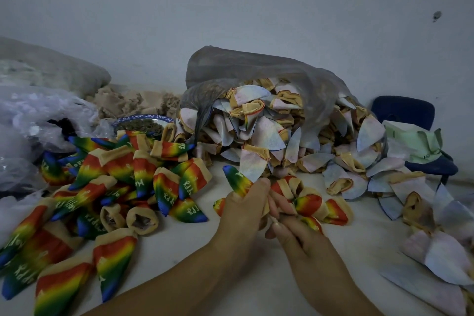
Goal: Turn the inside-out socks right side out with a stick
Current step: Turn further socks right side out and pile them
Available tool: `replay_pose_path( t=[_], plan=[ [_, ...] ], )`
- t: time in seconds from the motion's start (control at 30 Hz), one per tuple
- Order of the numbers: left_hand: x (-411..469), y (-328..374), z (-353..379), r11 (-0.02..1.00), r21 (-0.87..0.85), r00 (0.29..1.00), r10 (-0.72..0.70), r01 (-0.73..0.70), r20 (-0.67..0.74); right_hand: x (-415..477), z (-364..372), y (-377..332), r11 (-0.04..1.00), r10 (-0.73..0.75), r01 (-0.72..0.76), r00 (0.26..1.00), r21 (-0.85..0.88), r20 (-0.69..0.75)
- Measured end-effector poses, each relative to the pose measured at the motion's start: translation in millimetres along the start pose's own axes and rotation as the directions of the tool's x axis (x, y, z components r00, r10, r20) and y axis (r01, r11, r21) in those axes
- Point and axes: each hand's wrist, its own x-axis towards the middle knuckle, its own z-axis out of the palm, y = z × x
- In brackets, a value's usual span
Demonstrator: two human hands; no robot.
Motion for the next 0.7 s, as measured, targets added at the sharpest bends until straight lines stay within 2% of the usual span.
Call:
replay_pose_path(
  t=[0.2, 0.33, 0.43, 0.53, 0.7],
  plan=[
    [-2, -4, -3, 0.999, 0.024, 0.999, -0.031, 0.032, -0.045, 5, -9, 8, 0.994, -0.002, 0.006, 0.999, -0.110, 0.038],
    [-3, -6, -6, 0.994, -0.022, 0.989, -0.106, 0.104, -0.104, 6, -24, 14, 0.946, -0.073, 0.084, 0.996, -0.314, 0.046],
    [-1, -4, -8, 0.995, -0.024, 0.987, -0.103, 0.100, -0.125, 5, -38, 19, 0.915, -0.099, 0.124, 0.991, -0.384, 0.085],
    [-4, -2, -6, 0.998, 0.018, 0.997, -0.052, 0.053, -0.060, 7, -41, 22, 0.934, -0.070, 0.107, 0.990, -0.340, 0.121],
    [-13, 0, 2, 0.981, 0.184, 0.995, 0.047, -0.063, 0.090, 5, -28, 20, 0.994, 0.020, -0.007, 0.992, -0.106, 0.122]
  ],
)
